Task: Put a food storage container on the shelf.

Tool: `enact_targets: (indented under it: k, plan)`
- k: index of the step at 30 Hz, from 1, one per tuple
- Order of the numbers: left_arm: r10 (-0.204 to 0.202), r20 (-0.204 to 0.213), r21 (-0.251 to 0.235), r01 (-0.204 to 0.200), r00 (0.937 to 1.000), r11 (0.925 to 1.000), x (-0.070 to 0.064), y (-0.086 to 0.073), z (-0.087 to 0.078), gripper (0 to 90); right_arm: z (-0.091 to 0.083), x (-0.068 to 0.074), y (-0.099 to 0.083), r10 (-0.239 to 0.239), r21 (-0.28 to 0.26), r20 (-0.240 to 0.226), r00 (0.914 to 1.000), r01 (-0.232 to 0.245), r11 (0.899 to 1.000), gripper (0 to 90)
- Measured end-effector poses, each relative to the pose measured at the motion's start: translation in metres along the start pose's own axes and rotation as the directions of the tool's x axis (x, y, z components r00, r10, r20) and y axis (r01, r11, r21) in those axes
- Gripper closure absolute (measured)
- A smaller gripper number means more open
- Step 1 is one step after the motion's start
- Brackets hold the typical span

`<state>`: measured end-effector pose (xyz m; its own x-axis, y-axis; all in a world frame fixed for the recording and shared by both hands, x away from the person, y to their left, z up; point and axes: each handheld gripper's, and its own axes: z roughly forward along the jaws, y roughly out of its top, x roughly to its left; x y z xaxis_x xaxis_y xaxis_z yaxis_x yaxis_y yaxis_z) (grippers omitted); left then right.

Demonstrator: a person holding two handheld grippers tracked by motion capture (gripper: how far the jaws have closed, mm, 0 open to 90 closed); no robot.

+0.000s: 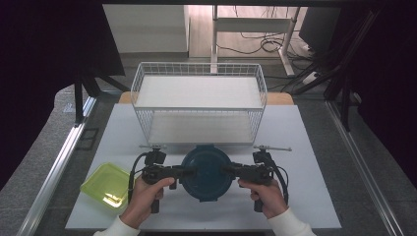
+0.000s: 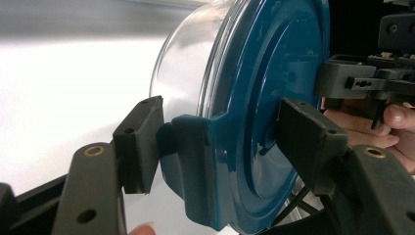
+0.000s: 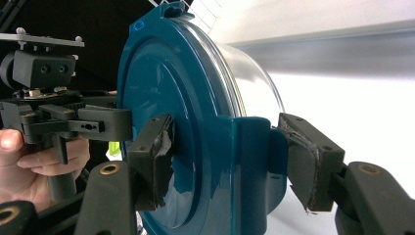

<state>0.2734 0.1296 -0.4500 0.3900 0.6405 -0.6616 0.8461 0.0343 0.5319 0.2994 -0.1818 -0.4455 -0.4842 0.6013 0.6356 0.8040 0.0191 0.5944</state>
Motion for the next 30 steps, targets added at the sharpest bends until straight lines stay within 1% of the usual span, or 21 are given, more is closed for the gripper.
enact_targets:
  k: [1,4,5,6,8,13,16,18,19,20,21,22,25,27,30]
  plan:
    - [0.0,0.0,0.0,0.0,1.0,1.0,0.0,0.0,0.0,35.6,0.0,0.0,0.0,0.0,0.0,0.0,1.0,0.0,1.0,39.7]
    - [0.015,-0.008,-0.011,-0.015,0.9999,0.9998,-0.003,0.007,-0.004,35.7,0.0,0.002,0.006,-0.004,-0.005,-0.008,1.0,0.004,1.0,39.7]
    - [0.015,-0.008,-0.011,-0.015,0.9999,0.9998,-0.003,0.007,-0.004,35.7,0.0,0.003,0.008,-0.006,-0.007,-0.01,0.9999,0.006,1.0,39.8]
    - [0.022,-0.012,-0.017,-0.022,0.9997,0.9996,-0.004,0.011,-0.007,35.7,0.0,0.003,0.01,-0.009,-0.01,-0.012,0.9999,0.009,1.0,39.7]
    - [0.025,-0.012,-0.021,-0.025,0.9996,0.9995,-0.005,0.013,-0.008,35.8,0.0,0.004,0.013,-0.012,-0.013,-0.014,0.9998,0.012,1.0,39.8]
    - [0.031,-0.007,-0.034,-0.031,0.9995,0.9989,-0.006,0.022,-0.011,35.9,-0.001,0.008,0.025,-0.023,-0.03,-0.02,0.9995,0.023,0.999,40.4]
    - [0.032,-0.006,-0.046,-0.032,0.9995,0.9984,-0.007,0.027,-0.012,35.9,-0.002,0.009,0.028,-0.027,-0.033,-0.02,0.9994,0.026,0.999,40.4]
    - [0.037,-0.004,-0.051,-0.037,0.9993,0.998,-0.009,0.032,-0.014,35.9,-0.002,0.011,0.034,-0.033,-0.043,-0.02,0.9993,0.032,0.999,40.6]
    - [0.037,-0.004,-0.051,-0.037,0.9993,0.998,-0.009,0.032,-0.014,35.9,-0.002,0.011,0.034,-0.033,-0.043,-0.02,0.9993,0.032,0.999,40.6]
    - [0.039,-0.005,-0.054,-0.039,0.9992,0.9978,-0.009,0.033,-0.015,35.9,-0.003,0.012,0.038,-0.039,-0.054,-0.024,0.999,0.037,0.998,40.9]
    - [0.039,-0.006,-0.058,-0.039,0.9992,0.9976,-0.01,0.035,-0.016,35.9,-0.003,0.012,0.038,-0.039,-0.054,-0.024,0.999,0.037,0.998,40.9]
    - [0.042,-0.004,-0.061,-0.042,0.9991,0.9973,-0.011,0.039,-0.018,35.9,-0.004,0.013,0.042,-0.042,-0.058,-0.028,0.9987,0.04,0.997,41.1]
    - [0.041,-0.002,-0.069,-0.041,0.9992,0.9968,-0.011,0.042,-0.019,35.9,-0.004,0.014,0.046,-0.046,-0.065,-0.03,0.9985,0.044,0.997,41.2]
    - [0.033,0.013,-0.075,-0.032,0.9994,0.9967,-0.011,0.047,-0.021,35.9,-0.006,0.018,0.053,-0.056,-0.079,-0.028,0.998,0.054,0.995,41.8]
    - [0.033,0.019,-0.08,-0.032,0.9993,0.9963,-0.011,0.052,-0.023,35.9,-0.007,0.021,0.059,-0.065,-0.089,-0.028,0.9975,0.063,0.994,42.3]
